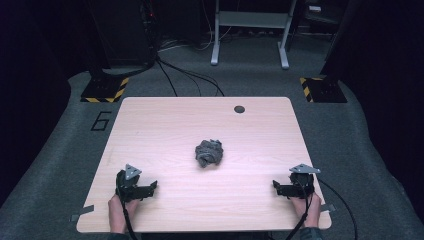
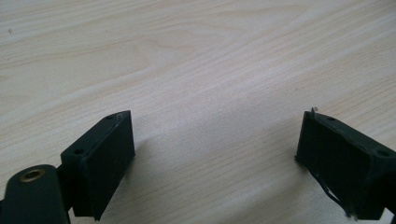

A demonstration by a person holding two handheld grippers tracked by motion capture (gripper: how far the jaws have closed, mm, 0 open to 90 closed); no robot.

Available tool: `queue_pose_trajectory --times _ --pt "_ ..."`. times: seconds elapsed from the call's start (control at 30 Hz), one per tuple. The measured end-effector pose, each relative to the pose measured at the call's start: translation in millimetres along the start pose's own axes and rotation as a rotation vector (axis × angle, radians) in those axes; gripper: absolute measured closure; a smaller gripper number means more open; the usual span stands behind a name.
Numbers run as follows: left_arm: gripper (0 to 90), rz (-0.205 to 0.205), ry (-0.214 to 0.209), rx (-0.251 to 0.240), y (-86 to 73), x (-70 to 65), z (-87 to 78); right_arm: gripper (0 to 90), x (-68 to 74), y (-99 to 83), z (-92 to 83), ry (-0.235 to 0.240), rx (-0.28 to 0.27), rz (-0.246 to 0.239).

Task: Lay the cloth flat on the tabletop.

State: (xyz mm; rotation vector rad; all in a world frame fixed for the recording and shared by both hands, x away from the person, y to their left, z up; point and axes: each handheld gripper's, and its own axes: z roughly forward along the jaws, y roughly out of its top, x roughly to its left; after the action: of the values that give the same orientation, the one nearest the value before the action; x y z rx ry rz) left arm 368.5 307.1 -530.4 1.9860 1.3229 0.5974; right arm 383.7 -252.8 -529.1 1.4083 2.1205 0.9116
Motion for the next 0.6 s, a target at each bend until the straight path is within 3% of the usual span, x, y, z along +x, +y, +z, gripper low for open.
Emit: queue_pose_trajectory --times 0.33,0.57,0.6 --pt "10.9 0.0 -0.003 0.004 0.1 0.2 -0.3 4.4 0.4 -0.1 -0.1 -0.001 -0.002 0.005" --pt "10.9 -0.005 0.004 -0.002 0.1 0.0 0.4 3.5 -1.1 -0.5 -1.6 0.037 -0.01 0.017" --pt "11.0 -0.003 0.006 0.002 0.2 -0.1 0.1 3.4 0.0 -0.3 -1.3 0.031 -0.007 0.002"
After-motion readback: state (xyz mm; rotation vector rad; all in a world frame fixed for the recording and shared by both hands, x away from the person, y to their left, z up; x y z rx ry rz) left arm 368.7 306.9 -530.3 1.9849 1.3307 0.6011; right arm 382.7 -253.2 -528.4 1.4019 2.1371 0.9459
